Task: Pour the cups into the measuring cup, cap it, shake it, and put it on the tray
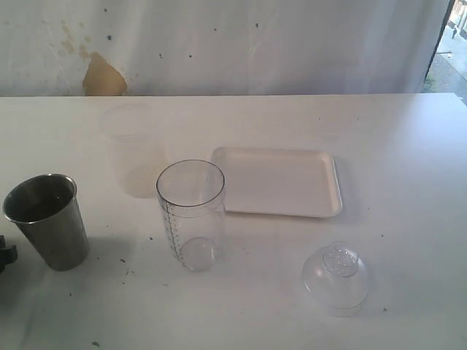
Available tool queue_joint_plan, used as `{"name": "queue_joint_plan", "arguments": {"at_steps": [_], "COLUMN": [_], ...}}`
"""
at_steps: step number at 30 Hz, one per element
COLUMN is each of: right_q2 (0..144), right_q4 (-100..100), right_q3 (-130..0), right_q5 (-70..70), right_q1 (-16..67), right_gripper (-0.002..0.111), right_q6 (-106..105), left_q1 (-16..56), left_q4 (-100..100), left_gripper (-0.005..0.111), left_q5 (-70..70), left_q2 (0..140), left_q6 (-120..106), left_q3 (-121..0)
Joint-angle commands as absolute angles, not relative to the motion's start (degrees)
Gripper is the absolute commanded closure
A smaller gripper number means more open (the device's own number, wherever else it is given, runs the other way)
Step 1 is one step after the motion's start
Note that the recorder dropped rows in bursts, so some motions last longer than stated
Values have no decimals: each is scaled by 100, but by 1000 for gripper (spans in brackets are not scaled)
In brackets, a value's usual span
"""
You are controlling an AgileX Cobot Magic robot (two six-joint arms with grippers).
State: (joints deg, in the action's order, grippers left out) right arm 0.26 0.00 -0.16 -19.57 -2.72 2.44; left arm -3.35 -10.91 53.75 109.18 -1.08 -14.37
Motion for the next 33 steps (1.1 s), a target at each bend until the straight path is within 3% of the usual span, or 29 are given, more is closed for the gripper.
{"name": "queue_joint_plan", "arguments": {"at_steps": [1, 9, 17, 24, 25, 27, 33], "right_q2": [0, 0, 0, 0, 0, 0, 0], "right_q4": [0, 0, 0, 0, 0, 0, 0], "right_q3": [0, 0, 0, 0, 0, 0, 0], "right_q5": [-1948, -1948, -1948, -1948, -1948, -1948, -1948], "right_q1": [-266, -266, -266, -266, -266, -266, -266], "right_gripper": [108, 108, 108, 108, 108, 108, 108], "right_q6": [224, 224, 224, 224, 224, 224, 224], "left_q1": [-334, -334, -334, -312, -164, 187, 1747], "left_q4": [-1433, -2036, -2694, -1252, -775, -721, -719], "left_gripper": [106, 106, 107, 107, 107, 107, 107], "left_q5": [5252, 5259, 3616, 1215, 324, -189, 167], "left_q2": [10781, 9936, 8848, 7992, 7992, 8003, 8220], "left_q6": [-114, -620, -2357, -1954, -1747, -1772, -1784], "left_q3": [-1413, -1584, -2545, -4052, -4572, -5039, -5331]}}
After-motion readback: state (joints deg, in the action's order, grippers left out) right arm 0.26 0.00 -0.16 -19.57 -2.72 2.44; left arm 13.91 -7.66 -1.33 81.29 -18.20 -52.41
